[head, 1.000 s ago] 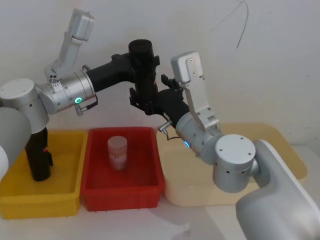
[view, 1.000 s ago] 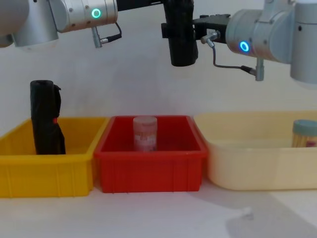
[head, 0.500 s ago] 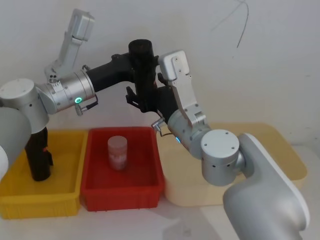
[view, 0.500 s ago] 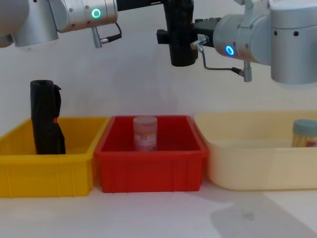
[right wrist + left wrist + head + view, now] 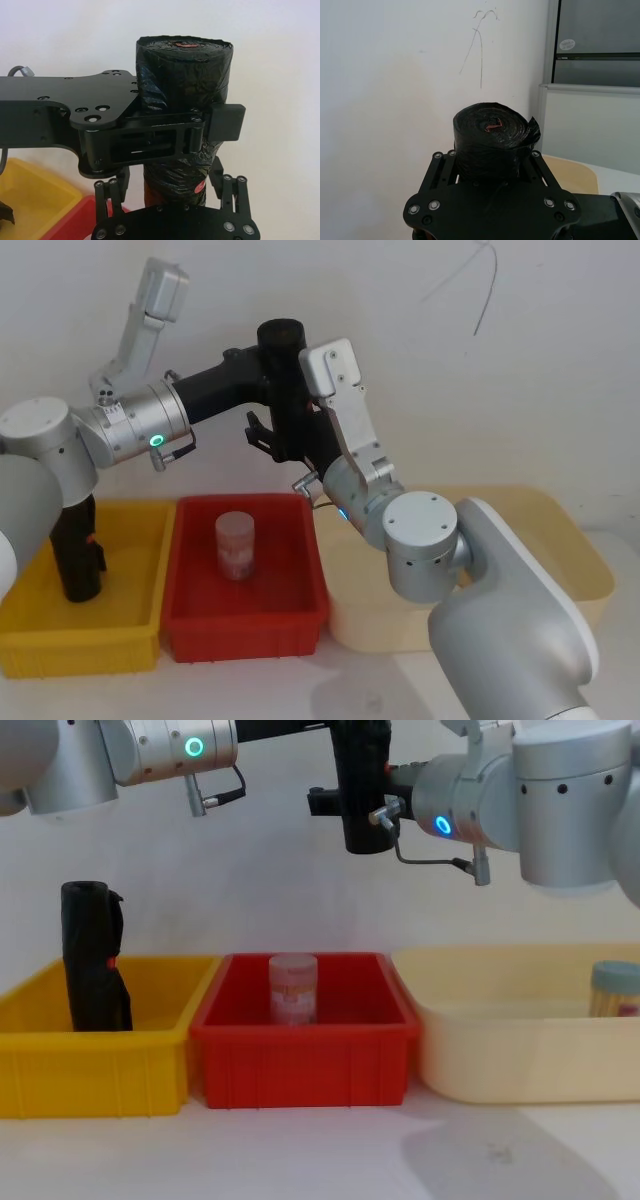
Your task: Pick up the garbage bag with the one hand and transfer it to the other hand.
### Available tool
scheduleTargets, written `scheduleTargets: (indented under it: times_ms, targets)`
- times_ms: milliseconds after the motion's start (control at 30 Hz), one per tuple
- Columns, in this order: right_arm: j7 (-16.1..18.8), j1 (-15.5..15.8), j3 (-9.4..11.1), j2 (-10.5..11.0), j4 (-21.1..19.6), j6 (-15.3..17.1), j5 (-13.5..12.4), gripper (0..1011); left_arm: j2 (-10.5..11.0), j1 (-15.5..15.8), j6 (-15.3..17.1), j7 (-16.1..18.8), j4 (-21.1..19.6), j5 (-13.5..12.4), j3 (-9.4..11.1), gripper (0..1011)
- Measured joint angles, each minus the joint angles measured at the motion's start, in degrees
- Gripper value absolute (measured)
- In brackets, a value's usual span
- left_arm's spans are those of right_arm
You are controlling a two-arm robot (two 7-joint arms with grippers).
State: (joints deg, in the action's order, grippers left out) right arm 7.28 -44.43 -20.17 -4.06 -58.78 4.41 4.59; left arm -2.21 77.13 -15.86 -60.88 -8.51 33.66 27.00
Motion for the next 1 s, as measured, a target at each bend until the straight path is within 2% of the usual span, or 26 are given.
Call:
scheduleTargets:
  times_ms: [167, 333, 367, 567, 1000]
  targets:
    - [-0.22, -0.34, 0.0, -0.23, 0.57, -0.06, 0.19, 886, 0.0, 0.0, 0.0, 0.0, 0.0, 0.0, 0.0, 445]
    - [-0.42, -0.73, 0.01, -0.46, 1.17, -0.13, 0.39, 710, 0.0, 0.0, 0.0, 0.0, 0.0, 0.0, 0.0, 445]
    - [-0.44, -0.77, 0.01, -0.48, 1.23, -0.13, 0.41, 710, 0.0, 0.0, 0.0, 0.0, 0.0, 0.0, 0.0, 445]
    - [-0.55, -0.98, 0.0, -0.61, 1.6, -0.18, 0.52, 529, 0.0, 0.0, 0.0, 0.01, 0.0, 0.0, 0.0, 445]
    - [-0.68, -1.17, 0.0, -0.74, 1.97, -0.2, 0.62, 517, 0.0, 0.0, 0.0, 0.0, 0.0, 0.0, 0.0, 445]
